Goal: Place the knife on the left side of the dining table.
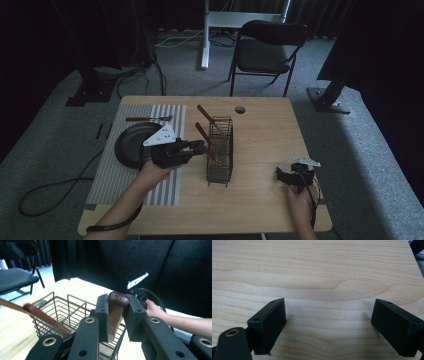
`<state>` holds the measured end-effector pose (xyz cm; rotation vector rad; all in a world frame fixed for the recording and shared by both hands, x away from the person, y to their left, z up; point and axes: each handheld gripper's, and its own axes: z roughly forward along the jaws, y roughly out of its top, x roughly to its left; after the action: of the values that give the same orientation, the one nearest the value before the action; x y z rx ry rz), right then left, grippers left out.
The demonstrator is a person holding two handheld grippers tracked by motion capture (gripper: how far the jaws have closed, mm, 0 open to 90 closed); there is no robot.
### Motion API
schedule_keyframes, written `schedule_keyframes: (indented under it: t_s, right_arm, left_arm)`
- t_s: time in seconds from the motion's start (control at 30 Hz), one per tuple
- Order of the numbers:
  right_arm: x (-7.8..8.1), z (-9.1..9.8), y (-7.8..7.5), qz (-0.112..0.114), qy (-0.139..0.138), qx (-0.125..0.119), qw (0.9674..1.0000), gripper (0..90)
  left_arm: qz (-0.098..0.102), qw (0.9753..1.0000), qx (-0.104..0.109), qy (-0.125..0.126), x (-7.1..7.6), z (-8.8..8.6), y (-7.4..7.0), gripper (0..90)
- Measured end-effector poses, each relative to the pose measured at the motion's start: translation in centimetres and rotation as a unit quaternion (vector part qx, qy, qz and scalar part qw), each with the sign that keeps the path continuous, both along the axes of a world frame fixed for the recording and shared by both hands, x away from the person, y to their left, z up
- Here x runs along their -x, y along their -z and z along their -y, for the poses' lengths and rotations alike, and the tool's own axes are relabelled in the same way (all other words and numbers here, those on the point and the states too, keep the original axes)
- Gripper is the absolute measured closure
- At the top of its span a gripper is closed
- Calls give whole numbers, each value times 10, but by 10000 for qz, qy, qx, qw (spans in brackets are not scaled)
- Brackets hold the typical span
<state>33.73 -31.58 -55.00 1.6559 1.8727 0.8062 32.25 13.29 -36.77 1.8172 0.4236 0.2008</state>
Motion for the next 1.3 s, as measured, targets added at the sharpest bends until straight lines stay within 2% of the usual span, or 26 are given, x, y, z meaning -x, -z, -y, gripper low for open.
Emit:
schedule_keyframes:
  t_s: [0.33,0.47,0.8,0.83,0.93,0.97,1.1,1.3]
  right_arm:
    - [0,0,0,1,-2,0,10000,116]
    - [0,0,0,-3,-2,3,10000,116]
    - [0,0,0,-2,-2,2,10000,116]
    - [0,0,0,-3,-1,2,10000,116]
    - [0,0,0,1,0,1,10000,116]
    - [0,0,0,2,1,1,10000,116]
    - [0,0,0,1,1,0,10000,116]
    - [0,0,0,3,1,1,10000,116]
  left_arm:
    - [152,9998,112,-84,6,-9,-23,753]
    - [262,9994,140,-158,11,-20,-36,753]
    - [331,9990,179,-254,21,-46,-51,753]
    - [399,9986,159,-302,24,-49,-53,753]
    - [426,9987,112,-259,28,-53,-55,753]
    - [463,9983,86,-341,31,-59,-56,752]
    - [428,9983,99,-392,34,-71,-55,753]
    - [369,9977,63,-560,40,-92,-44,752]
